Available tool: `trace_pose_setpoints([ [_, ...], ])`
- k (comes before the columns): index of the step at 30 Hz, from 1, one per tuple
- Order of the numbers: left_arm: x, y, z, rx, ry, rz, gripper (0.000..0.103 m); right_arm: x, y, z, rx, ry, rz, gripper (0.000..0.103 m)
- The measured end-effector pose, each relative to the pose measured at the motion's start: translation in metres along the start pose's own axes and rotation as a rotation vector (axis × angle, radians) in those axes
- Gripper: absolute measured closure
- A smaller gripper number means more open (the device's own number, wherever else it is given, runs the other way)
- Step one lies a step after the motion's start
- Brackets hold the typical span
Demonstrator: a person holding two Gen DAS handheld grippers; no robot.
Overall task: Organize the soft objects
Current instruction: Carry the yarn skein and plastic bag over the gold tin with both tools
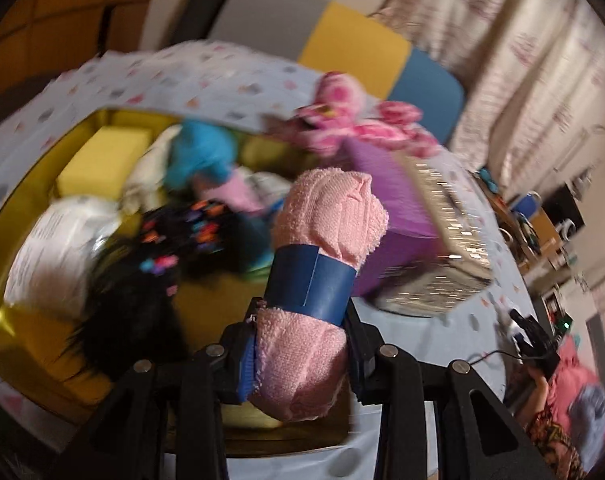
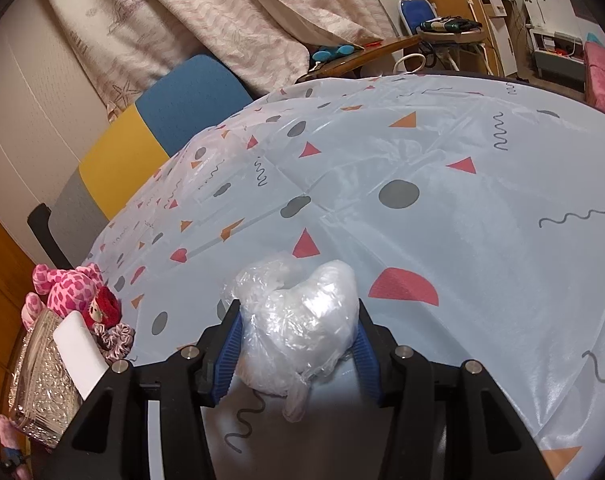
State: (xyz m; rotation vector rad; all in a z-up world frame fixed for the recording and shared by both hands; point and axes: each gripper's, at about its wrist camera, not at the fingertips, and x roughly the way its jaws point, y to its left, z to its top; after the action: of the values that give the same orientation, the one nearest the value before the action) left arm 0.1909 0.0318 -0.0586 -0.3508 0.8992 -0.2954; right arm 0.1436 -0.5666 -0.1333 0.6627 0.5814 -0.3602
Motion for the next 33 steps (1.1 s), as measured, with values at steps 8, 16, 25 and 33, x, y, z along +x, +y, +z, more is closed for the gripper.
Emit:
trace_pose_setpoints([
  [8,0.032,0.046,0.001,-0.090,0.123,0.052,0.066,-0.005,0.009,0.003,-0.034,0.021,-0.097,0.052],
  [16,0.039,0.063,0.005,-0.078,0.134,0.102,0.066,-0.055,0.023,-0.011,-0.013,-0.009,-0.046,0.053],
  [25,0.034,0.076,0.009,-0.034,0.091,0.184,0.035,-0.112,0.110,-0.048,-0.158,0.003,0.135,0.053],
  [33,0.009,0.062,0.007,-0.005,-0.010,0.149,0.013,-0.125,0.221,-0.111,-0.310,0.123,0.373,0.053],
])
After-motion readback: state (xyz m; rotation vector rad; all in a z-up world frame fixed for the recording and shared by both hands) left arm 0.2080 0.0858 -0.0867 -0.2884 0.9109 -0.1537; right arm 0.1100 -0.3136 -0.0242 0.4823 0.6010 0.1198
